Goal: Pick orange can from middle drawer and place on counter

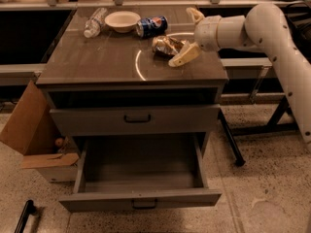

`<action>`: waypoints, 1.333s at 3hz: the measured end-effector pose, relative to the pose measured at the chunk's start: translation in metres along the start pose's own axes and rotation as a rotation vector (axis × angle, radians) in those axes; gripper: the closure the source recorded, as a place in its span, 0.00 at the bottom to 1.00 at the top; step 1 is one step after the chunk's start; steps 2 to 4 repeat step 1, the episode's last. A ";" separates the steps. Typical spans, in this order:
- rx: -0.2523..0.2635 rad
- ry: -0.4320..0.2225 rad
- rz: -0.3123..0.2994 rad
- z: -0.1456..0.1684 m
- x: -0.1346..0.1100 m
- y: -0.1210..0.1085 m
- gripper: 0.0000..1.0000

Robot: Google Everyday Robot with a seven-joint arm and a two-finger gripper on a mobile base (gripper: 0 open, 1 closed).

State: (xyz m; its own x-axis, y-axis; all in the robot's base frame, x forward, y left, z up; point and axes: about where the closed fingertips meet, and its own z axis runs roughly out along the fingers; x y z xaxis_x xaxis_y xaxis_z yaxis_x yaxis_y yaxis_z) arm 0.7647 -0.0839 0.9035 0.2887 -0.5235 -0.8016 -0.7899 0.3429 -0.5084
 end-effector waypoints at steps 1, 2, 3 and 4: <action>0.063 0.001 -0.015 -0.037 -0.009 -0.005 0.00; 0.063 0.001 -0.015 -0.037 -0.009 -0.005 0.00; 0.063 0.001 -0.015 -0.037 -0.009 -0.005 0.00; 0.063 0.001 -0.015 -0.037 -0.009 -0.005 0.00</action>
Offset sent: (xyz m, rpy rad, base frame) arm 0.0000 0.0000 0.0000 0.0000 0.0000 0.0000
